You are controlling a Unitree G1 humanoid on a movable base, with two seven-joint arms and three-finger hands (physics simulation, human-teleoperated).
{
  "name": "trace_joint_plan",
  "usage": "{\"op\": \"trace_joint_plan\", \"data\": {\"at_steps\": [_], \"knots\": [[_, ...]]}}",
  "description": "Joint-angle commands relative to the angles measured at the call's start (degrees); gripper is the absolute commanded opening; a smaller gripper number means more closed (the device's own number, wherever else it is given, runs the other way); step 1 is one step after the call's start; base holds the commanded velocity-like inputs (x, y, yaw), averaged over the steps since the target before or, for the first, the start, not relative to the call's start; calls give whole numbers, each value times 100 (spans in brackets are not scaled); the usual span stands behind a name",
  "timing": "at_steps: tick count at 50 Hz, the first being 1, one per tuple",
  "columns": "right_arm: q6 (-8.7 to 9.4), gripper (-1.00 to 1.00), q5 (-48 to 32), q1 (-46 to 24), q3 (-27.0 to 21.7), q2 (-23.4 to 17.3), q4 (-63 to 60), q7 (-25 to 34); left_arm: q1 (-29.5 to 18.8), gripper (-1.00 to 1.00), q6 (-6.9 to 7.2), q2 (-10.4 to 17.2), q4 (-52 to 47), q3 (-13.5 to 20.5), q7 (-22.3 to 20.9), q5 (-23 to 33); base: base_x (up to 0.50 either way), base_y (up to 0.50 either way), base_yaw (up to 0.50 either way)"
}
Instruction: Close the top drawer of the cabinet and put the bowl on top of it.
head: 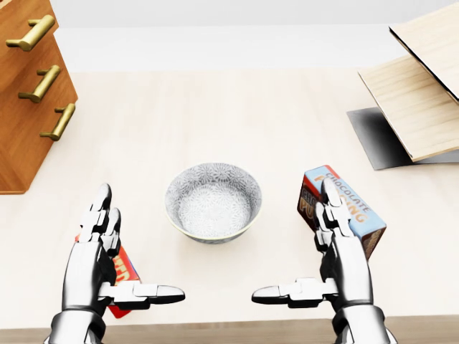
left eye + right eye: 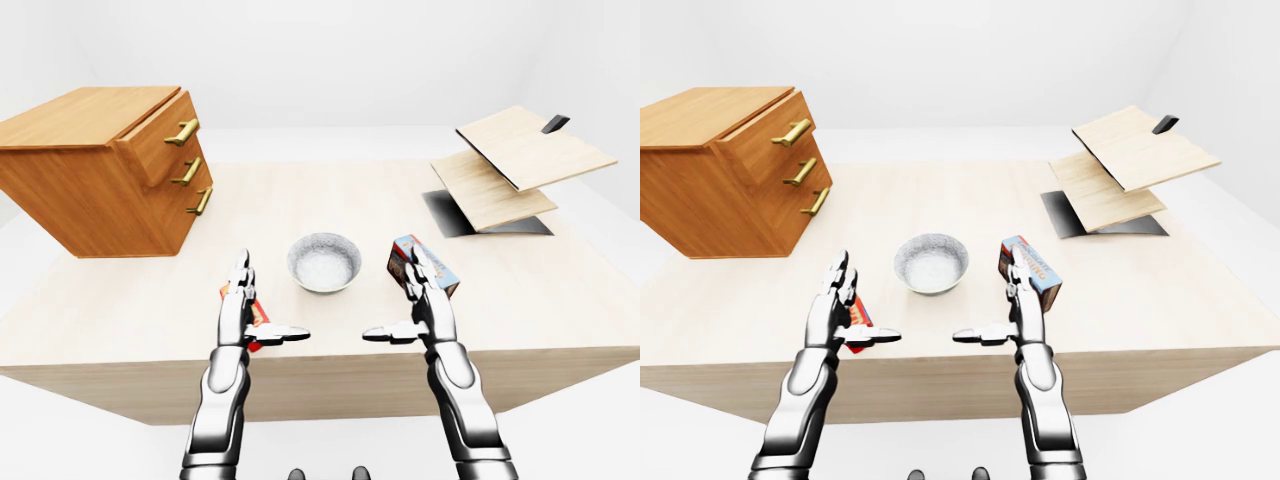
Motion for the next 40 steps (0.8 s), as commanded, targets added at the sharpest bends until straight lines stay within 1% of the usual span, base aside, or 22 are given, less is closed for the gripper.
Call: {"op": "trace_joint_plan", "data": {"at_steps": [1,2,4,6,8,10,19,20,26,28,32,38,40], "knots": [[199,100,192,331,-79,-49,-677,358,115,100,235,47,-424,76,-135,-54,0,0,0],[240,100,202,402,-103,-59,-827,371,214,100,386,38,-744,54,-130,-50,0,0,0],[323,100,249,453,-149,-63,-1001,410,304,100,410,31,-990,74,-67,-4,0,0,0],[354,100,306,469,-215,-71,-1081,449,401,100,506,51,-1205,102,-108,-12,0,0,0],[435,100,341,548,-241,-64,-1276,471,454,100,506,61,-1440,176,-146,-79,0,0,0],[461,100,365,634,-238,-54,-1424,518,512,100,506,57,-1684,235,-183,-158,0,0,0],[461,100,372,1283,-109,13,-2374,660,849,100,506,30,-2221,195,-290,34,0,0,0],[461,100,405,1413,-104,12,-2574,699,945,100,506,23,-2365,192,-315,32,0,0,0],[461,100,549,1715,-194,44,-3150,818,1331,100,506,-16,-2936,183,-467,22,0,0,0],[461,100,582,1774,-239,66,-3284,844,1392,100,506,-30,-3065,226,-508,-16,0,0,0],[461,100,665,1901,-312,109,-3528,915,1487,100,506,-46,-3165,271,-593,-42,0,0,0],[461,100,631,2018,-307,159,-3668,942,1583,100,506,-72,-3075,148,-601,85,0,0,0],[461,100,656,2091,-322,169,-3763,975,1689,100,506,-68,-3156,110,-617,111,0,0,0]]}}
